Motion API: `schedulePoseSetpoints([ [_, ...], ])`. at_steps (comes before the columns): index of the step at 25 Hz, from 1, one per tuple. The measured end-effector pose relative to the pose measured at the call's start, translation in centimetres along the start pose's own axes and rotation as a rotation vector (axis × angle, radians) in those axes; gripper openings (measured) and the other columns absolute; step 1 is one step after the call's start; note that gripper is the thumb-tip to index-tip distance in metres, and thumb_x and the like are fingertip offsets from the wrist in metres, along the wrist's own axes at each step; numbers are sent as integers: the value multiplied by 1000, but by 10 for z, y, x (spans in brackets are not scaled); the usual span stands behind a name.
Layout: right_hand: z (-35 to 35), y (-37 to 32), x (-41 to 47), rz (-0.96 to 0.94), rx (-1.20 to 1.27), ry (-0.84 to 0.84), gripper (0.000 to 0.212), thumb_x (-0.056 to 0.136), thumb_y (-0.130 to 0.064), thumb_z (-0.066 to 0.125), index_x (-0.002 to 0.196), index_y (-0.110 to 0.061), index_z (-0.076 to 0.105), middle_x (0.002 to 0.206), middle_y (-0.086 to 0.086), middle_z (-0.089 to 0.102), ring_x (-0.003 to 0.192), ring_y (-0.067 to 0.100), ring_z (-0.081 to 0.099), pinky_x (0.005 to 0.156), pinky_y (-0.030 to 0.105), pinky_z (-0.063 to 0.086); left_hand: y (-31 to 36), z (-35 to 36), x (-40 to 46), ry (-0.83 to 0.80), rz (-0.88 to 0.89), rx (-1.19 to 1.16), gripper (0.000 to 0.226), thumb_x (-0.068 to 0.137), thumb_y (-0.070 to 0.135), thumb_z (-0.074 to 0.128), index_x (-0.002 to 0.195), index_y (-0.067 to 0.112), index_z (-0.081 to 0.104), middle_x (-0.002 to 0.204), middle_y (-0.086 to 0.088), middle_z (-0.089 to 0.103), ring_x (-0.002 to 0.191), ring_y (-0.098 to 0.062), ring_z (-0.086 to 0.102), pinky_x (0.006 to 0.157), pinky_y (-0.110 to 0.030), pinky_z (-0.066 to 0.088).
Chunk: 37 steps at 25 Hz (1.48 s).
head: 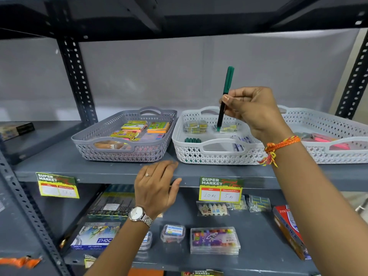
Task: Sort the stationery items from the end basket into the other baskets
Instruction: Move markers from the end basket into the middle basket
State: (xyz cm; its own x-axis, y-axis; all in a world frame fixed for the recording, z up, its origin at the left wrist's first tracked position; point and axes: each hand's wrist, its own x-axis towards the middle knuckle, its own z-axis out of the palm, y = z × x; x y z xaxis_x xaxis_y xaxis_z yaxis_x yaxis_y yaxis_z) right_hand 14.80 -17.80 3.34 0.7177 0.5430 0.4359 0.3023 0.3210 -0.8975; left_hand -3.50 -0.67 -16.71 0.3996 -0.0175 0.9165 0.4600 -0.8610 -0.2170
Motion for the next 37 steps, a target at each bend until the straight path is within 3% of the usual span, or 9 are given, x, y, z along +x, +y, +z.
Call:
schedulePoseSetpoints([
  [7, 8, 12, 7, 92, -72, -27, 7, 81, -4, 76, 80, -1, 70, 76, 11, 73, 63, 15, 70, 64, 25, 63, 1, 4, -3, 8, -28, -17, 41, 99, 44, 41, 109, 19, 72, 111, 5, 74, 95, -19, 69, 86, -35, 42],
  [11, 35, 19, 32, 242, -304, -194, 12, 80, 1, 76, 77, 5, 65, 85, 20, 68, 65, 20, 66, 56, 23, 61, 3, 4, -1, 11, -35, -8, 41, 99, 43, 41, 109, 18, 72, 110, 5, 74, 95, -19, 69, 88, -34, 43],
  [15, 70, 31, 46, 365, -651, -357, 21, 79, 3, 76, 92, 15, 67, 74, 21, 69, 50, 20, 66, 61, 31, 62, 3, 3, -1, 21, -32, -11, 40, 99, 43, 42, 108, 18, 72, 108, 5, 74, 96, -18, 69, 88, -34, 42],
  [19, 93, 42, 50, 421, -803, -481, 13, 78, 4, 77, 72, 5, 65, 48, 8, 67, 41, 14, 65, 63, 31, 60, 2, 5, -3, 3, -42, -11, 41, 99, 45, 42, 111, 19, 72, 110, 5, 74, 96, -18, 69, 87, -35, 41],
  [27, 99, 48, 49, 457, -810, -519, 13, 77, 4, 78, 76, 3, 65, 53, 10, 69, 58, 20, 68, 78, 36, 62, 0, 6, -4, 16, -42, -3, 41, 99, 46, 42, 113, 21, 71, 111, 6, 74, 95, -18, 69, 86, -35, 40],
  [31, 70, 17, 54, 407, -649, -426, 27, 80, 5, 74, 102, 19, 65, 86, 26, 69, 72, 26, 71, 75, 31, 62, 1, 7, -4, 44, -49, -2, 41, 99, 45, 42, 110, 21, 72, 108, 6, 75, 91, -18, 70, 84, -35, 39],
  [34, 9, -13, 62, 286, -505, -268, 30, 82, 6, 71, 106, 22, 63, 86, 26, 69, 68, 22, 69, 72, 26, 61, 4, 9, -4, 72, -96, -14, 41, 100, 44, 39, 106, 21, 73, 105, 6, 76, 87, -19, 69, 81, -37, 40],
  [37, -69, -16, 75, 197, -877, -42, 27, 73, -7, 78, 91, 13, 73, 86, 30, 73, 68, 21, 70, 82, 40, 62, 11, 12, -2, 100, -181, -31, 44, 101, 44, 36, 101, 22, 74, 102, 6, 77, 85, -20, 69, 79, -38, 40],
])
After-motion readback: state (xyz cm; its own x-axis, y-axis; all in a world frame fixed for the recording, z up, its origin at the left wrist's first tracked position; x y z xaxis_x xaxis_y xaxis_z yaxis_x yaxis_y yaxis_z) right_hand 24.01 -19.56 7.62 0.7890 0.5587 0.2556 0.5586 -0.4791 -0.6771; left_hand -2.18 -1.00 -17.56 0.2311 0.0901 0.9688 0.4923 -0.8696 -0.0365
